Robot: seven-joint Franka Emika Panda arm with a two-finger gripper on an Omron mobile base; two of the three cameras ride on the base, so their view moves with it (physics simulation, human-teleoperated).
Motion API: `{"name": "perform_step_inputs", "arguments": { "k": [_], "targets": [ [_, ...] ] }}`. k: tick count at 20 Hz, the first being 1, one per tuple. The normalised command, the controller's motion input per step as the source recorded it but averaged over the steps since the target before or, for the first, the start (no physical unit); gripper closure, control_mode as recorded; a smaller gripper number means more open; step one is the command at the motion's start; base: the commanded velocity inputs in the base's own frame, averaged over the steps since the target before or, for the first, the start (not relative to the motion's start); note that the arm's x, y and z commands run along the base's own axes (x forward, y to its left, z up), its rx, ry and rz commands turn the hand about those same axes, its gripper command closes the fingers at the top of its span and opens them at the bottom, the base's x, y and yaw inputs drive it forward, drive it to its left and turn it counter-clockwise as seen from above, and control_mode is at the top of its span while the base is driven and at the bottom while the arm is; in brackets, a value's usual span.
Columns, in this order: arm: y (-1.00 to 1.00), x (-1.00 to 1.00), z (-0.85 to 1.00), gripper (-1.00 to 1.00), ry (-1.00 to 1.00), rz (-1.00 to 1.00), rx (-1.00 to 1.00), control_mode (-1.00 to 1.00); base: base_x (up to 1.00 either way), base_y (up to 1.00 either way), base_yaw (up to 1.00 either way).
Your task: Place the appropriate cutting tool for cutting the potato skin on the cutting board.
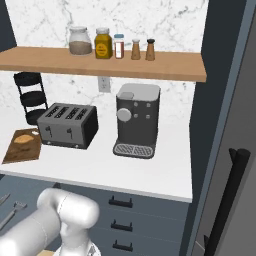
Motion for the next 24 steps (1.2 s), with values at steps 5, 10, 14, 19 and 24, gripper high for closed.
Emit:
{"name": "perform_step_inputs", "arguments": {
  "k": [5, 10, 14, 19, 24],
  "targets": [
    [0.06, 0.83, 0.42, -1.00, 0.00, -0.12, -0.15, -1.00, 0.00, 0.00, 0.00],
    [0.00, 0.62, -0.01, -1.00, 0.07, -0.16, -0.04, -1.00, 0.00, 0.00, 0.00],
    [-0.03, 0.06, -0.28, -1.00, -0.11, -0.05, 0.00, -1.00, 0.00, 0.00, 0.00],
    [-0.23, 0.04, -0.27, -1.00, -0.34, 0.03, -0.01, -1.00, 0.00, 0.00, 0.00],
    [-0.33, -0.05, -0.11, -1.00, -0.37, 0.19, -0.01, -1.00, 0.00, 0.00, 0.00]
  ]
}}
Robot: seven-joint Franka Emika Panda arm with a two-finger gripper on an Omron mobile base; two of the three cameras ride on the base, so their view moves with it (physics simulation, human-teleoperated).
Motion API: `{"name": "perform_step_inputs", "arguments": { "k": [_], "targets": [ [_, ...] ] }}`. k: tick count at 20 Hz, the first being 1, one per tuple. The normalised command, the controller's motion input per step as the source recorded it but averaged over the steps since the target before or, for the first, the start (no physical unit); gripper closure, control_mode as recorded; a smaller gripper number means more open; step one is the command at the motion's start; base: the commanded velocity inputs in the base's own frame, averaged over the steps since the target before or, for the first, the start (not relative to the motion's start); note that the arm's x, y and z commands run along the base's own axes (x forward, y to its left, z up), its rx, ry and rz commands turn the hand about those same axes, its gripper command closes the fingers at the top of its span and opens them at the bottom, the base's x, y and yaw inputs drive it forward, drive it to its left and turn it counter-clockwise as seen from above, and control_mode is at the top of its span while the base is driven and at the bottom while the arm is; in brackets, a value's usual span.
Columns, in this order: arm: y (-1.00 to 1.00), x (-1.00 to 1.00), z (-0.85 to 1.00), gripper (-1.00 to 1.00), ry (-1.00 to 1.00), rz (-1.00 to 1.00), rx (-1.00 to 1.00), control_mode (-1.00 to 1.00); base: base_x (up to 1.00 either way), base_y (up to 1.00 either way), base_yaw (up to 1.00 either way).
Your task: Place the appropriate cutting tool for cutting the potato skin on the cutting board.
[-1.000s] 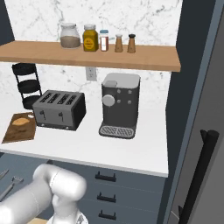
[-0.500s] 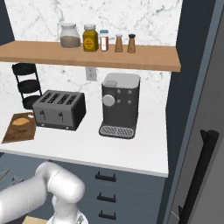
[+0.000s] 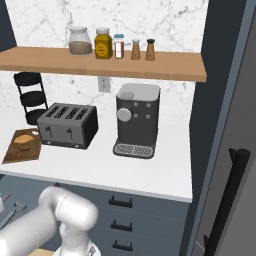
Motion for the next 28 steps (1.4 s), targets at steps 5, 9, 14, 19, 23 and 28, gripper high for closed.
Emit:
{"name": "perform_step_inputs", "arguments": {
  "k": [5, 9, 14, 19, 23, 28],
  "targets": [
    [-0.18, 0.09, -0.16, -1.00, -0.08, 0.13, 0.00, -1.00, 0.00, 0.00, 0.00],
    [-0.05, 0.30, -0.32, -1.00, 0.00, 0.11, 0.00, -1.00, 0.00, 0.00, 0.00],
    [-0.01, 0.37, -0.30, -1.00, 0.00, 0.08, 0.00, -1.00, 0.00, 0.00, 0.00],
    [0.00, 0.20, -0.36, -1.00, 0.01, 0.04, 0.00, -1.00, 0.00, 0.00, 0.00],
    [-0.01, 0.01, -0.30, -1.00, 0.00, 0.00, 0.00, -1.00, 0.00, 0.00, 0.00],
    [-0.04, -0.08, -0.30, -1.00, -0.01, 0.00, 0.00, -1.00, 0.00, 0.00, 0.00]
  ]
}}
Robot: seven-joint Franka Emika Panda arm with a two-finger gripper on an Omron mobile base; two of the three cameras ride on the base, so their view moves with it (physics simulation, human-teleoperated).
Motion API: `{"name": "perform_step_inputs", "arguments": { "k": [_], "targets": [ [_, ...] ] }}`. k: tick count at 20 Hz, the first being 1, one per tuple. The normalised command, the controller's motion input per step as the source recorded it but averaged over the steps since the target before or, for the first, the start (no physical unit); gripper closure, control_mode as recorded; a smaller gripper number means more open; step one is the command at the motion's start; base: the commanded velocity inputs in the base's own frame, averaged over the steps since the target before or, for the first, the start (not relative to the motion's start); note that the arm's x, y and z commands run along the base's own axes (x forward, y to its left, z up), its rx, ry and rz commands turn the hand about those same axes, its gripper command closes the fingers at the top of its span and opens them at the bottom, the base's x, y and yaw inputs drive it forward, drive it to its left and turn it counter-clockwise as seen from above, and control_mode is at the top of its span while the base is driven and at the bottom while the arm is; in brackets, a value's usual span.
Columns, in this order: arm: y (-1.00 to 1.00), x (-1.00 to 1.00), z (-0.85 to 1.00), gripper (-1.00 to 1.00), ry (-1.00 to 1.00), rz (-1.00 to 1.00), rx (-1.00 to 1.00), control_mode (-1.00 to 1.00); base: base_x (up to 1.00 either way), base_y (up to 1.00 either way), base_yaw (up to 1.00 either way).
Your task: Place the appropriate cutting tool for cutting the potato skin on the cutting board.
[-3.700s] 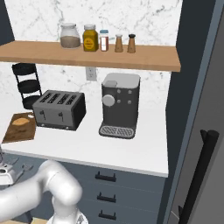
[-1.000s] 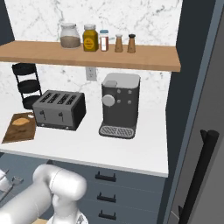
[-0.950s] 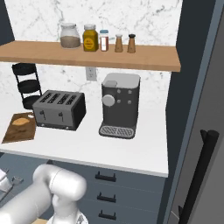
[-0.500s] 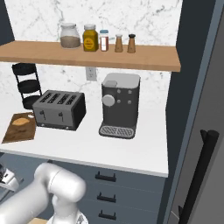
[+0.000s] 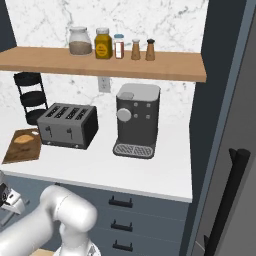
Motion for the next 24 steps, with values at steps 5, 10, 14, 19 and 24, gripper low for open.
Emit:
{"name": "perform_step_inputs", "arguments": {
  "k": [5, 10, 14, 19, 24],
  "targets": [
    [-0.03, -0.35, -0.52, 1.00, -0.04, 0.00, -0.01, -1.00, 0.00, 0.00, 0.00],
    [0.00, -0.23, -0.32, 1.00, -0.08, 0.00, 0.00, -1.00, 0.00, 0.00, 0.00],
    [0.00, -0.24, -0.05, 1.00, -0.12, -0.01, 0.00, -1.00, 0.00, 0.00, 0.00],
    [0.02, -0.16, 0.15, 1.00, -0.09, -0.10, 0.00, -1.00, 0.00, 0.00, 0.00],
    [0.00, -0.31, 0.95, 1.00, -0.10, -0.05, -0.03, -1.00, 0.00, 0.00, 0.00]
  ]
}}
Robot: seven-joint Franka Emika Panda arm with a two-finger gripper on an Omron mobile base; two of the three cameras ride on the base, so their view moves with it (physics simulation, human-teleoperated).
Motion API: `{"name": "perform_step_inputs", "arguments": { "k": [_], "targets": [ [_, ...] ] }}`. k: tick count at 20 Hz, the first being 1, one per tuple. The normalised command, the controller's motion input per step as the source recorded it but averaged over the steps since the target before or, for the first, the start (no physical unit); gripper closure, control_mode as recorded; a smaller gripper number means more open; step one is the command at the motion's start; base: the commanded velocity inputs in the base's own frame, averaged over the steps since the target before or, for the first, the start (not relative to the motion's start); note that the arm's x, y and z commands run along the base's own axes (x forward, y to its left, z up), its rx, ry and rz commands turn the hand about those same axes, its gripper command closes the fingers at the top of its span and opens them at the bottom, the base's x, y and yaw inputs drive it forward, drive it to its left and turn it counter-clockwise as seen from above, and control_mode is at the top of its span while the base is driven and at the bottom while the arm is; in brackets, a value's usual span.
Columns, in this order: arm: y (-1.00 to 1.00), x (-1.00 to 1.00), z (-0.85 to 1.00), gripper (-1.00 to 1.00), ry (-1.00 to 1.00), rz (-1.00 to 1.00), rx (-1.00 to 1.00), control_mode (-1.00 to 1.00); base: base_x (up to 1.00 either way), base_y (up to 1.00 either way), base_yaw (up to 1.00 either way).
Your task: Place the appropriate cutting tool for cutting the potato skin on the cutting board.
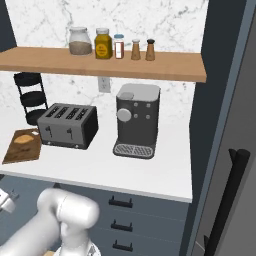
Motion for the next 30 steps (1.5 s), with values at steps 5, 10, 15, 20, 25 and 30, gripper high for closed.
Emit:
{"name": "perform_step_inputs", "arguments": {
  "k": [5, 10, 15, 20, 25, 30],
  "targets": [
    [0.02, -0.45, 1.00, 1.00, -0.07, -0.02, -0.05, -1.00, 0.00, 0.00, 0.00],
    [0.05, -0.26, 1.00, 1.00, -0.03, -0.06, -0.04, -1.00, 0.00, 0.00, 0.00],
    [0.02, -0.12, 1.00, 1.00, 0.00, -0.10, -0.01, -1.00, 0.00, 0.00, 0.00],
    [0.09, 0.44, 0.99, 1.00, 0.00, -0.13, -0.03, -1.00, 0.00, 0.00, 0.00],
    [0.31, 0.99, 0.43, 1.00, 0.00, -0.17, -0.02, -1.00, 0.00, 0.00, 0.00],
    [0.41, 1.00, 0.02, 1.00, 0.00, -0.19, -0.06, -1.00, 0.00, 0.00, 0.00]
  ]
}}
